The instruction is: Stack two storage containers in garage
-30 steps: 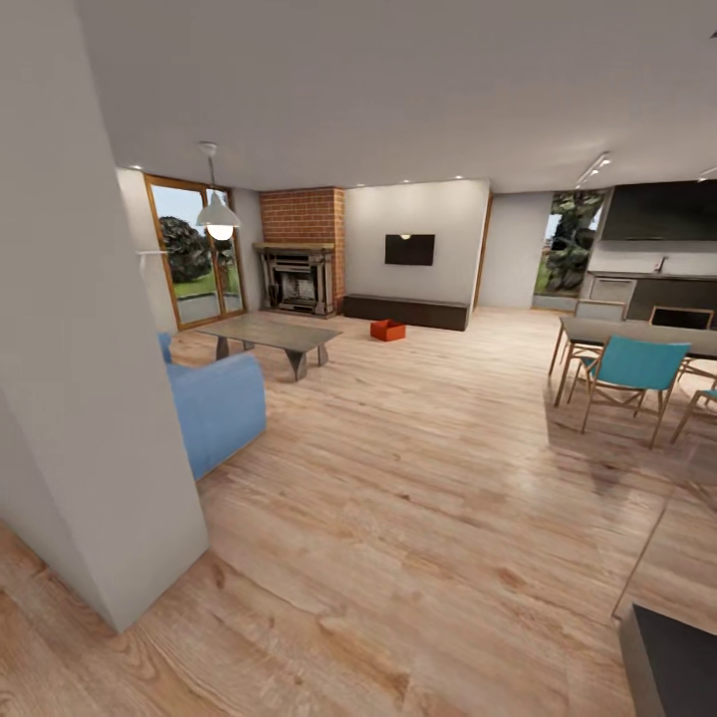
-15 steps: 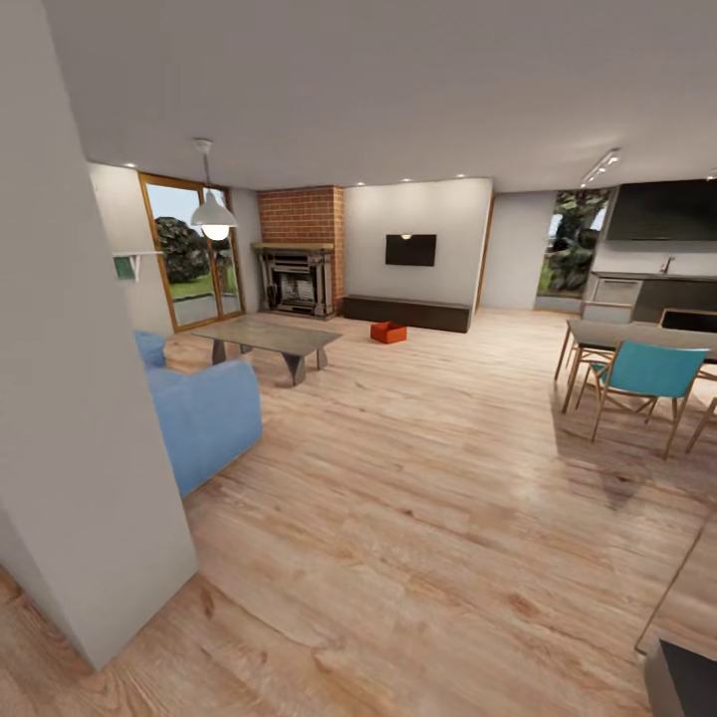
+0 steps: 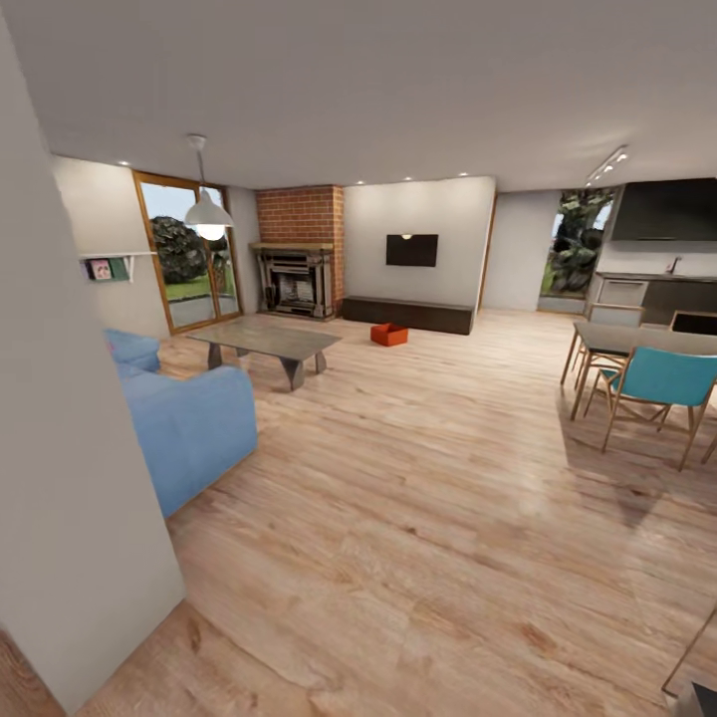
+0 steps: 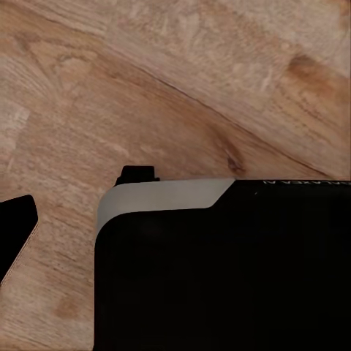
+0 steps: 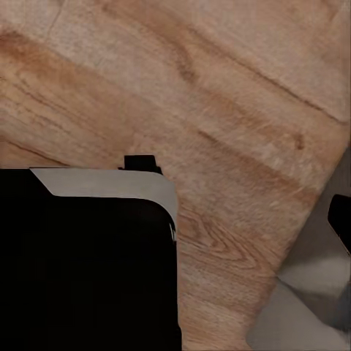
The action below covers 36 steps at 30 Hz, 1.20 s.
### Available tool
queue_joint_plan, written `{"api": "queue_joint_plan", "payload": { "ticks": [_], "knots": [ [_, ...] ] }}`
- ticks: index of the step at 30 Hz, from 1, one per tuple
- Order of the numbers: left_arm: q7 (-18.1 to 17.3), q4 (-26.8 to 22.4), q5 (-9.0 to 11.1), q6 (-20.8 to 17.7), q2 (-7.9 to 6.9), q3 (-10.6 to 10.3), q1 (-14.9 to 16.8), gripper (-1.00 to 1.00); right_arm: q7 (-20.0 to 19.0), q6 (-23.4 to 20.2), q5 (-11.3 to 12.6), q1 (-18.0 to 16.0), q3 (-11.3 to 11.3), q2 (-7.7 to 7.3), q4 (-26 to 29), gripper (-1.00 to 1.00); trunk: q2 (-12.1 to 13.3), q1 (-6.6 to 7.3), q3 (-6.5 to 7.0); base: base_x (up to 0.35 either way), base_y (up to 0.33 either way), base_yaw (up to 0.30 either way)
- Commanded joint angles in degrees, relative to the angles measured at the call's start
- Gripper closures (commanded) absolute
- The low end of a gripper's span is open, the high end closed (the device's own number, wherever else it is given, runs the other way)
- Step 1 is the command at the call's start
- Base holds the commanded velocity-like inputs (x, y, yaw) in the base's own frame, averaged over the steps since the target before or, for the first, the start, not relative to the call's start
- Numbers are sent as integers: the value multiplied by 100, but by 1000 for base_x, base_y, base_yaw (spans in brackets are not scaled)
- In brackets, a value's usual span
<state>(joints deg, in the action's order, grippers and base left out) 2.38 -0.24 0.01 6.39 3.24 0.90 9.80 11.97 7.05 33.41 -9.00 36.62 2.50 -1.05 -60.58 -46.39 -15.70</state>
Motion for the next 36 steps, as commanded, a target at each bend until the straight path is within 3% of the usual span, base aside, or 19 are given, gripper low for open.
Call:
{"api": "queue_joint_plan", "payload": {
  "ticks": [1, 36],
  "knots": [
    [17, 6, -1, 21, 2, 7, 4, -100, 7, 24, 52, -5, 48, 4, -10, -100, -4, -4, -7, 317, 0, 0],
    [17, 6, -12, 28, 19, -2, 4, -100, 7, 24, 52, -5, 47, 5, -12, -100, -4, -4, -7, 317, 0, 0]
  ]
}}
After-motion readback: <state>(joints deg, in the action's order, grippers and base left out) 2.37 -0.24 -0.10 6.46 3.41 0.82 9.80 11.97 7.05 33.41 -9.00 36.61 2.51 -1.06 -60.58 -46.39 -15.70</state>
